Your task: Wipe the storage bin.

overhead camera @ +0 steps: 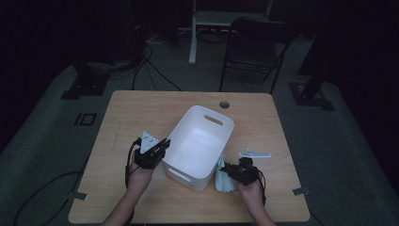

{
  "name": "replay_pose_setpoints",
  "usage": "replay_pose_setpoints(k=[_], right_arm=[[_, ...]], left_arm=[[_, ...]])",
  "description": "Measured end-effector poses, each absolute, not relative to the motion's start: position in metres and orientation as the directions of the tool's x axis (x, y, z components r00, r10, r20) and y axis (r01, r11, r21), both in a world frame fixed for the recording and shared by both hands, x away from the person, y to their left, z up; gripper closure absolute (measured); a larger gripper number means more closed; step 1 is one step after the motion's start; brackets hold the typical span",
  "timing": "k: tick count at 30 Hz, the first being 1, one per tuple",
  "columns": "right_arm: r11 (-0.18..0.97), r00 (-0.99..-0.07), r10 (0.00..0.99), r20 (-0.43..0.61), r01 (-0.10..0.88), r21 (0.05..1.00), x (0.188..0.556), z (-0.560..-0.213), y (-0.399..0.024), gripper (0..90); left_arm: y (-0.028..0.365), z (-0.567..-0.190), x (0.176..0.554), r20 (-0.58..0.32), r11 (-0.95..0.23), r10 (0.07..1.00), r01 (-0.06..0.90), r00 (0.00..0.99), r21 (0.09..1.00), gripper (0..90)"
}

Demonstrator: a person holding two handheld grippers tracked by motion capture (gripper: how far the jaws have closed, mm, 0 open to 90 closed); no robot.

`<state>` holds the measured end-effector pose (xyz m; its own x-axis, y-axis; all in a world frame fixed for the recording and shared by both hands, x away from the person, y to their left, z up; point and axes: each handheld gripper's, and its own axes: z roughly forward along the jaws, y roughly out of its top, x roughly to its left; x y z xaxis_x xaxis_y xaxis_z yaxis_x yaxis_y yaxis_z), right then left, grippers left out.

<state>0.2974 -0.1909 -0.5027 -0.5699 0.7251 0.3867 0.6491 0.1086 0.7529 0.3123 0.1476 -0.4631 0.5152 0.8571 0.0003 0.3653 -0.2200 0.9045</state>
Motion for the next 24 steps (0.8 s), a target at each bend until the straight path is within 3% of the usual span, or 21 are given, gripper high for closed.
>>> replay_pose_setpoints(k=[7,9,24], right_arm=[[0.105,-0.649,0.694,0.313,0.521,0.847,0.268,-0.47,-0.182,83.2],[0.079,-0.645,0.677,0.353,0.541,0.837,0.272,-0.474,-0.183,83.3],[0.116,-0.587,0.73,0.349,0.61,0.784,0.288,-0.499,-0.186,83.5]], left_arm=[[0.146,-0.463,0.312,-0.01,-0.219,0.853,0.375,0.522,0.901,85.8],[0.146,-0.462,0.313,0.001,-0.234,0.844,0.368,0.536,0.9,85.7],[0.143,-0.463,0.312,0.004,-0.235,0.845,0.363,0.535,0.902,85.3]])
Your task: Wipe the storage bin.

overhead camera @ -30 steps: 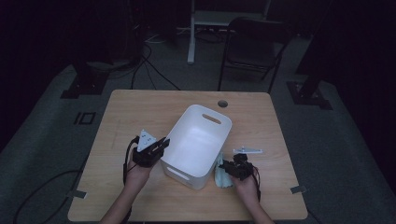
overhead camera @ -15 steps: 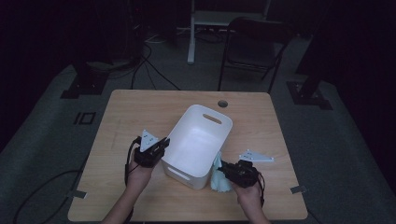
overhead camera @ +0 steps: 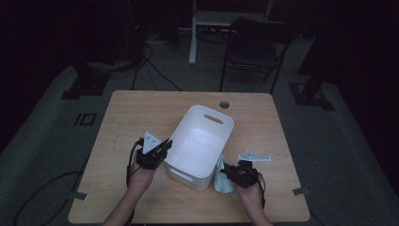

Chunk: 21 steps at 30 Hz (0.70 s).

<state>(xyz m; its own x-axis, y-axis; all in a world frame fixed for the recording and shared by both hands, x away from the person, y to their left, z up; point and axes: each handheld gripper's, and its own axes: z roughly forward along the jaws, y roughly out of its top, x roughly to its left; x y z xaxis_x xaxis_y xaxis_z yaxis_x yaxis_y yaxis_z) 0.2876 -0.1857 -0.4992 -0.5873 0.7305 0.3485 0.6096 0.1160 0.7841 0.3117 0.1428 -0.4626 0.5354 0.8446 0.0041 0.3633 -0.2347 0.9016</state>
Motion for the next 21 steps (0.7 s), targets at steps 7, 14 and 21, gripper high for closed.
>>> replay_pose_setpoints(k=[7,14,21], right_arm=[[0.147,-0.572,0.752,0.327,0.629,0.764,0.296,-0.512,-0.186,83.5],[0.143,-0.528,0.769,0.362,0.693,0.706,0.311,-0.534,-0.188,83.6],[0.101,-0.573,0.708,0.414,0.662,0.743,0.288,-0.507,-0.196,83.7]], left_arm=[[0.143,-0.463,0.311,0.012,-0.234,0.846,0.352,0.533,0.906,85.2],[0.142,-0.464,0.311,0.0,-0.216,0.858,0.361,0.513,0.907,84.9],[0.14,-0.464,0.311,-0.004,-0.204,0.865,0.358,0.502,0.911,85.3]])
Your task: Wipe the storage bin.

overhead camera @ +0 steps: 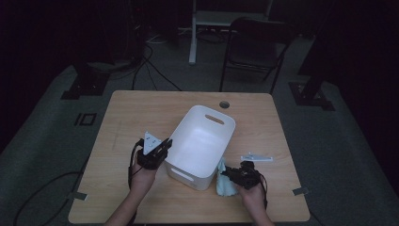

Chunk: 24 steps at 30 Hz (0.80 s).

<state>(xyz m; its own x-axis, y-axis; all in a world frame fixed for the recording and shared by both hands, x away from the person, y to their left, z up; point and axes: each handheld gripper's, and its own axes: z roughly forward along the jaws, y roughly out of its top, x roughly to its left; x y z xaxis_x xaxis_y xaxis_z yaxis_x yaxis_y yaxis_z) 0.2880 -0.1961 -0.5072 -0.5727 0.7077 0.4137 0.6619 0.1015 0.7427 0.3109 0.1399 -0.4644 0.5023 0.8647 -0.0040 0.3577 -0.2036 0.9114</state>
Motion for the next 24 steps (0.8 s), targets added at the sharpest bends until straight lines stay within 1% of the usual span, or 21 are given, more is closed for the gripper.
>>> replay_pose_setpoints(k=[3,5,6,8,11,13,17,24], right_arm=[[0.103,-0.646,0.663,0.38,0.581,0.807,0.258,-0.477,-0.194,83.7],[0.106,-0.662,0.65,0.374,0.565,0.818,0.253,-0.472,-0.192,83.6],[0.139,-0.695,0.639,0.329,0.525,0.84,0.241,-0.463,-0.182,83.6],[0.162,-0.697,0.657,0.287,0.502,0.849,0.239,-0.464,-0.175,83.5],[0.151,-0.689,0.659,0.302,0.514,0.844,0.241,-0.467,-0.174,83.5],[0.165,-0.682,0.673,0.285,0.514,0.842,0.244,-0.47,-0.172,83.5],[0.156,-0.657,0.684,0.317,0.556,0.816,0.251,-0.48,-0.173,83.6],[0.17,-0.633,0.702,0.325,0.593,0.787,0.257,-0.493,-0.173,83.5]], left_arm=[[0.14,-0.464,0.311,0.0,-0.206,0.867,0.358,0.499,0.911,85.3],[0.139,-0.464,0.311,0.0,-0.206,0.868,0.361,0.497,0.91,85.3],[0.139,-0.464,0.311,0.0,-0.206,0.869,0.361,0.495,0.909,85.4],[0.139,-0.464,0.311,-0.005,-0.203,0.868,0.364,0.496,0.909,85.5],[0.139,-0.464,0.31,-0.005,-0.205,0.866,0.364,0.5,0.908,85.7],[0.139,-0.464,0.31,-0.004,-0.206,0.863,0.359,0.506,0.91,86.0],[0.139,-0.464,0.309,0.003,-0.215,0.862,0.36,0.507,0.908,86.0],[0.138,-0.464,0.308,0.006,-0.215,0.866,0.361,0.5,0.908,86.3]])
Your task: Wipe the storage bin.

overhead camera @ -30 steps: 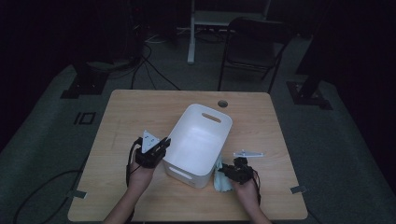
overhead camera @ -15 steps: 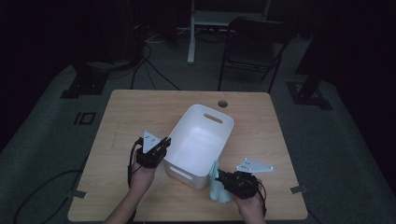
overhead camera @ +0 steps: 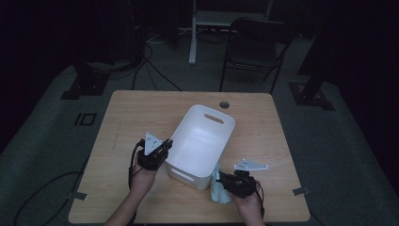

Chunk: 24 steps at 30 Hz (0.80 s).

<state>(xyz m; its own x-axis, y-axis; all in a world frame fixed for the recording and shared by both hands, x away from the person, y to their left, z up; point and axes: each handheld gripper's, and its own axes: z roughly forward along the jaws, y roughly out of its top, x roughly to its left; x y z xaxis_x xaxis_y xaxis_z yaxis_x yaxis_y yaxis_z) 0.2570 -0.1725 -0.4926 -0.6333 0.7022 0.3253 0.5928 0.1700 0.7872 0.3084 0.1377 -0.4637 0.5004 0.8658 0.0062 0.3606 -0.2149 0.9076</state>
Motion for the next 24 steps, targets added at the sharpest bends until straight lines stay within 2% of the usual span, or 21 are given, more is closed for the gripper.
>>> replay_pose_setpoints(k=[24], right_arm=[[0.203,-0.554,0.754,0.352,0.707,0.677,0.283,-0.536,-0.173,83.5]], left_arm=[[0.136,-0.463,0.307,0.012,-0.21,0.882,0.37,0.47,0.905,86.1]])
